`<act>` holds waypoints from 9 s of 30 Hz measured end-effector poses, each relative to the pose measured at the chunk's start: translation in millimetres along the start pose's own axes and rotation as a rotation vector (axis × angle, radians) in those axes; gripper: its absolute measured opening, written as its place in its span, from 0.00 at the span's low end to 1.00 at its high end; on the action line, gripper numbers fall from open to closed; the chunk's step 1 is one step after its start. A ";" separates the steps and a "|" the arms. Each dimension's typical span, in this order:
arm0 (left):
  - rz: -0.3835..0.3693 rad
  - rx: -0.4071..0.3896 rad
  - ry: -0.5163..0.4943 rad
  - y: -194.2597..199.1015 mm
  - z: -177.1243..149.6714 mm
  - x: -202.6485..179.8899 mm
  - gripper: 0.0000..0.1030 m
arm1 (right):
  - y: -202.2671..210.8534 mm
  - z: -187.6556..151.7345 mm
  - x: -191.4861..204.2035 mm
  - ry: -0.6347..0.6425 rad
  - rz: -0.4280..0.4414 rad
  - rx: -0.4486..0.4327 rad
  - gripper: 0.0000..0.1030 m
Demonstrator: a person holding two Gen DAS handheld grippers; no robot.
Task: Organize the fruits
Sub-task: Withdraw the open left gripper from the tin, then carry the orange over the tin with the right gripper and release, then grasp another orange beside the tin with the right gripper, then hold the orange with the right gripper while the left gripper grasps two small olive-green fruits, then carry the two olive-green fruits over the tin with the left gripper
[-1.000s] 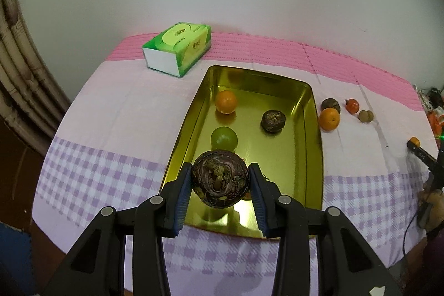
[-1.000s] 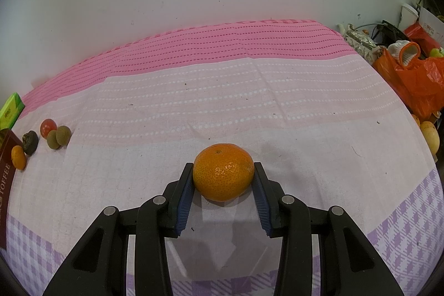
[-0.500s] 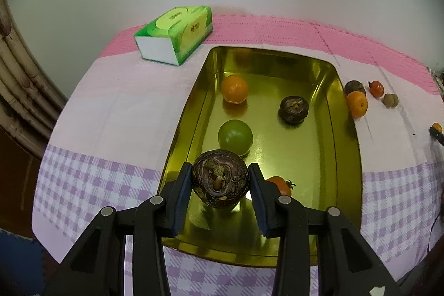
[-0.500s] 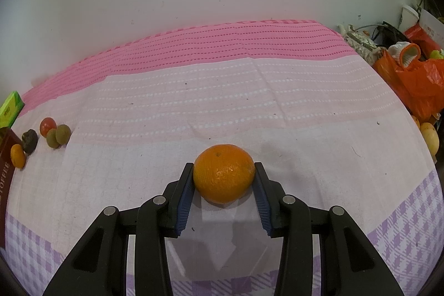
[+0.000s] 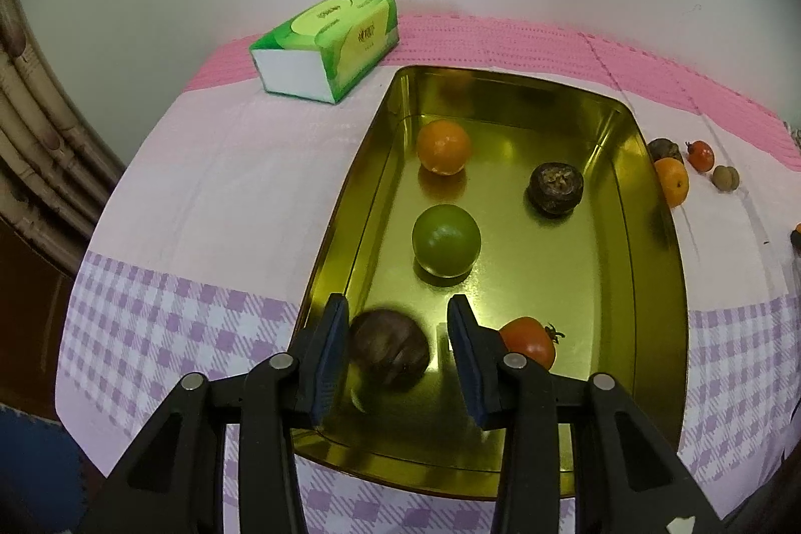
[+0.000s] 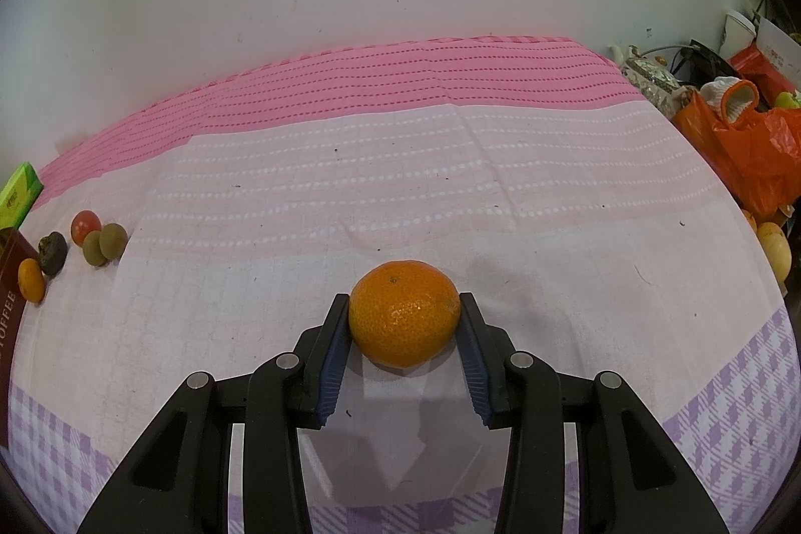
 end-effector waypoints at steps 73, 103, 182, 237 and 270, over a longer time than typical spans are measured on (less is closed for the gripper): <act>-0.014 -0.066 0.124 95.1 -80.6 24.3 0.71 | 130.6 -31.4 268.3 0.366 0.493 -0.044 0.40; -0.032 -0.031 0.176 91.2 -78.4 38.9 0.74 | 71.3 -32.6 414.1 0.539 0.502 0.141 0.40; -0.188 -0.108 -0.127 113.0 -70.8 -60.9 0.78 | 6.1 13.5 -2.6 0.018 -0.025 0.038 0.35; -0.400 0.062 -0.345 29.5 -53.0 -217.1 0.21 | -5.8 13.5 -4.3 -0.011 0.052 -0.002 0.36; -0.255 -0.087 -0.232 93.2 -60.9 -151.9 0.21 | -7.7 13.5 1.0 0.018 0.010 0.006 0.37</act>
Point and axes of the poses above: each gripper's, at about its wrist camera, not at the fingertips, and y roughly against the way its jaws point, x to its left, z to its top, the point moved 5 cm from there along -y, roughly the way its jaws point, and after that the axes turned 3 degrees about z, right-handed, at the moved point
